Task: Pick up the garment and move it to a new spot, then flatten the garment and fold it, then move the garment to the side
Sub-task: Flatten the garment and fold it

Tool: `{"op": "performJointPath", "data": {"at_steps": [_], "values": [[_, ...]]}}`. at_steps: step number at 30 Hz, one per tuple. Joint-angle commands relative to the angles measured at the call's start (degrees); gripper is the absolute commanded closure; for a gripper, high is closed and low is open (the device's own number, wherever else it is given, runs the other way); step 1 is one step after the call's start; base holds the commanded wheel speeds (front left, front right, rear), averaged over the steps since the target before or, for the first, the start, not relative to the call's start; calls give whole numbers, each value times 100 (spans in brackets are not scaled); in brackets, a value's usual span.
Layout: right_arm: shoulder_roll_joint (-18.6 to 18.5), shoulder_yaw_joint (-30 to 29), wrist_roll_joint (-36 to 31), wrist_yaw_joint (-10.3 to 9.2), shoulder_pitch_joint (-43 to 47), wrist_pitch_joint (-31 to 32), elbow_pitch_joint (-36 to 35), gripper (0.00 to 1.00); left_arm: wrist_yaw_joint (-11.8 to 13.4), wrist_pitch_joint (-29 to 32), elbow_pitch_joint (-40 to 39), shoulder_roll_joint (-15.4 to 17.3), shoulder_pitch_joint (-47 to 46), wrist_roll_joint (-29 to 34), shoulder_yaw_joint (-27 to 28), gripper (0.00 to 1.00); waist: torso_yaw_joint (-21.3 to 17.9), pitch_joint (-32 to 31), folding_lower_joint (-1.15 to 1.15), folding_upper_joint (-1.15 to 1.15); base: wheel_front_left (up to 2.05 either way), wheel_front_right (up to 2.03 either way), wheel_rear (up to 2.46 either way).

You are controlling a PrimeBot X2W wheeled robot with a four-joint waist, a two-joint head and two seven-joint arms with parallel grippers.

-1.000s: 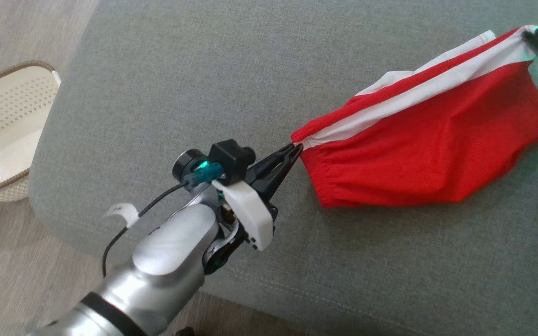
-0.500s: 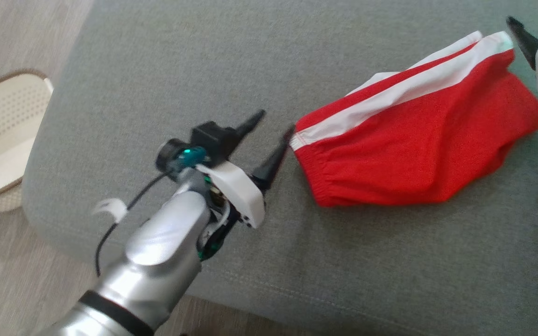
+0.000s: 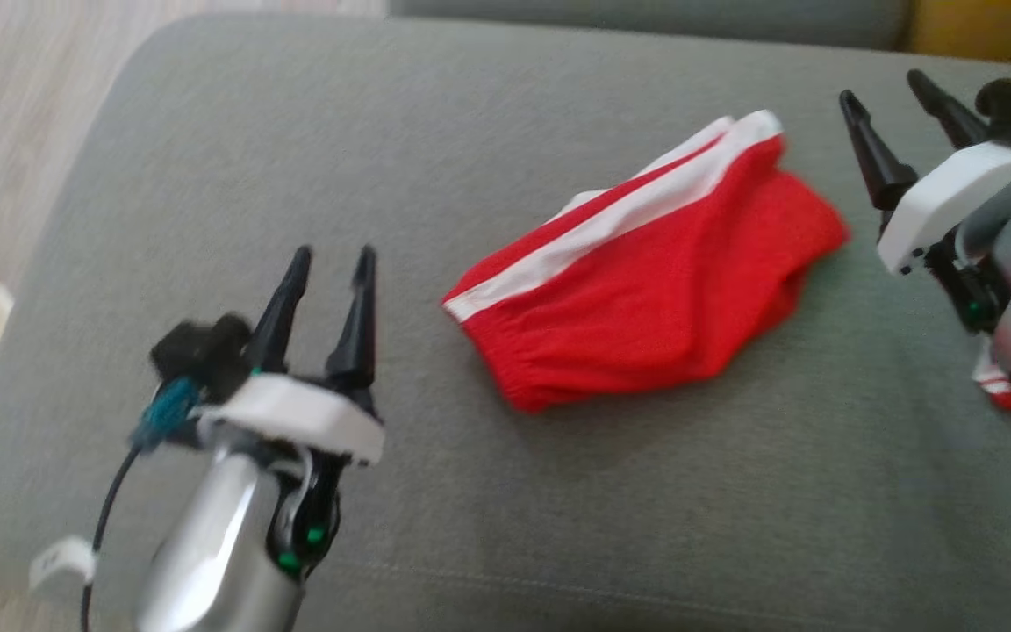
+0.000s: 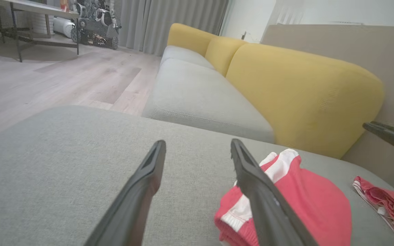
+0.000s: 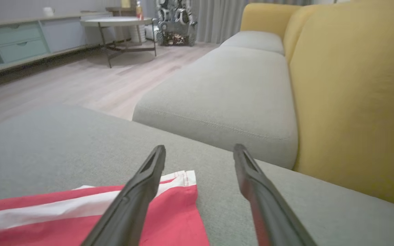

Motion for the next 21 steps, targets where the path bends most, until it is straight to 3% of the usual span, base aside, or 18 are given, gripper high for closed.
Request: {"op": "performJointPath", "data": {"at_steps": [1,8,14,21], "values": [[26,-228,-131,-4,102,-77,-169,0,-9,-70,-324,16,51,174,384,0,-424,-386,0,0,0,0,0],[45,-2178,-1504,-4,1327,-82,-1307,0,-177,-70,-737,-203,908,614,998,0,-889,-733,0,0,0,0,0],[455,-4016,-3016,-4,2857,-83,-2507,0,-228,-70,-971,-260,1380,884,1300,0,-1169,-830,0,0,0,0,0],[1049,-5127,-4099,-4,3981,-84,-3517,0,-133,-70,-1138,-266,1584,977,1262,0,-1280,-834,0,0,0,0,0]]}}
